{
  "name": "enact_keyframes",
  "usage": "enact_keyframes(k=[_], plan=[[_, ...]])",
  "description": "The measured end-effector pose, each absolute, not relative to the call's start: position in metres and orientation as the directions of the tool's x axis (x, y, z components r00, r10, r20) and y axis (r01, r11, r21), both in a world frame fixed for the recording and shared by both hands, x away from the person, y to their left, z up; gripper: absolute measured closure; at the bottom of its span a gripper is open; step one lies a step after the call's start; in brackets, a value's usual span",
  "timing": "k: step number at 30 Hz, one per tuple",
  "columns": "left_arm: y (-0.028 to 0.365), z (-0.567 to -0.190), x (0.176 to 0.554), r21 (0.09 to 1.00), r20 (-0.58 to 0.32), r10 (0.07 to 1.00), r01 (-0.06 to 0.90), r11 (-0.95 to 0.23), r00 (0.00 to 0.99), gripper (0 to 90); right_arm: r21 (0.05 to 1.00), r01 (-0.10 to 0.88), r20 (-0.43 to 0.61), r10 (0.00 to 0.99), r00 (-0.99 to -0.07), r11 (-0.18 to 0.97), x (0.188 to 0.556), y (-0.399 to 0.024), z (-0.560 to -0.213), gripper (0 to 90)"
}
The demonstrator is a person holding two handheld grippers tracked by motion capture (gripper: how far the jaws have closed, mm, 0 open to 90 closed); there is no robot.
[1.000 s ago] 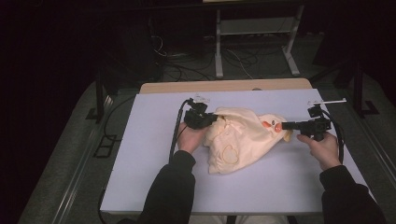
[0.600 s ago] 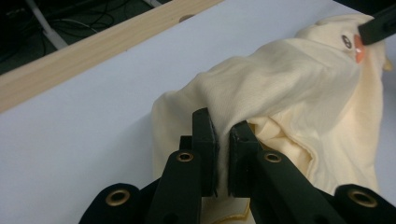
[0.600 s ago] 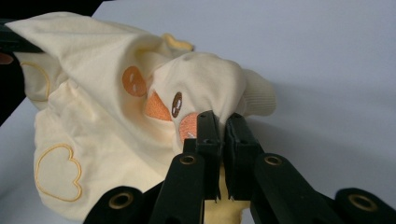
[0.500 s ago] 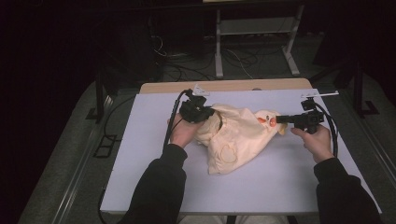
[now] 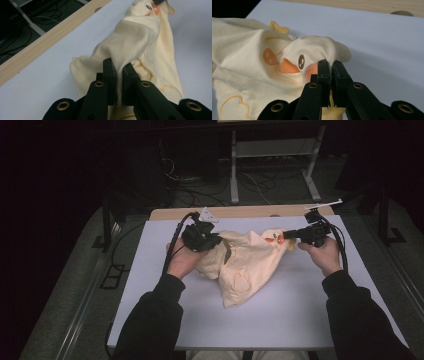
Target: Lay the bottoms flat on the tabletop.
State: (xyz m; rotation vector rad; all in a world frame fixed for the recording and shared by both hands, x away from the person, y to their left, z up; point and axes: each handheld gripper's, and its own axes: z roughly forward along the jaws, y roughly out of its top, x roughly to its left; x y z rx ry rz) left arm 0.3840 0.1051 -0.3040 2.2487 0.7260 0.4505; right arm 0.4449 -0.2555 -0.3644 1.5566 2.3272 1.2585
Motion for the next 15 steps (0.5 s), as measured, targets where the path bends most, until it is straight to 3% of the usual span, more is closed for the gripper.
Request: enact_keyframes(k=[8, 15], plan=[[0.112, -0.319, 0.366, 0.694, 0.075, 0.563, 0.362, -0.622, 0.823, 82.6, 0.639, 0.741, 0.328, 0.800, -0.503, 0.204, 0.446, -0.240, -0.373, 84.7], [0.115, -0.344, 0.351, 0.667, -0.010, 0.510, 0.386, -0.638, 0.860, 82.7, 0.617, 0.760, 0.345, 0.797, -0.496, 0.206, 0.441, -0.243, -0.388, 84.8]])
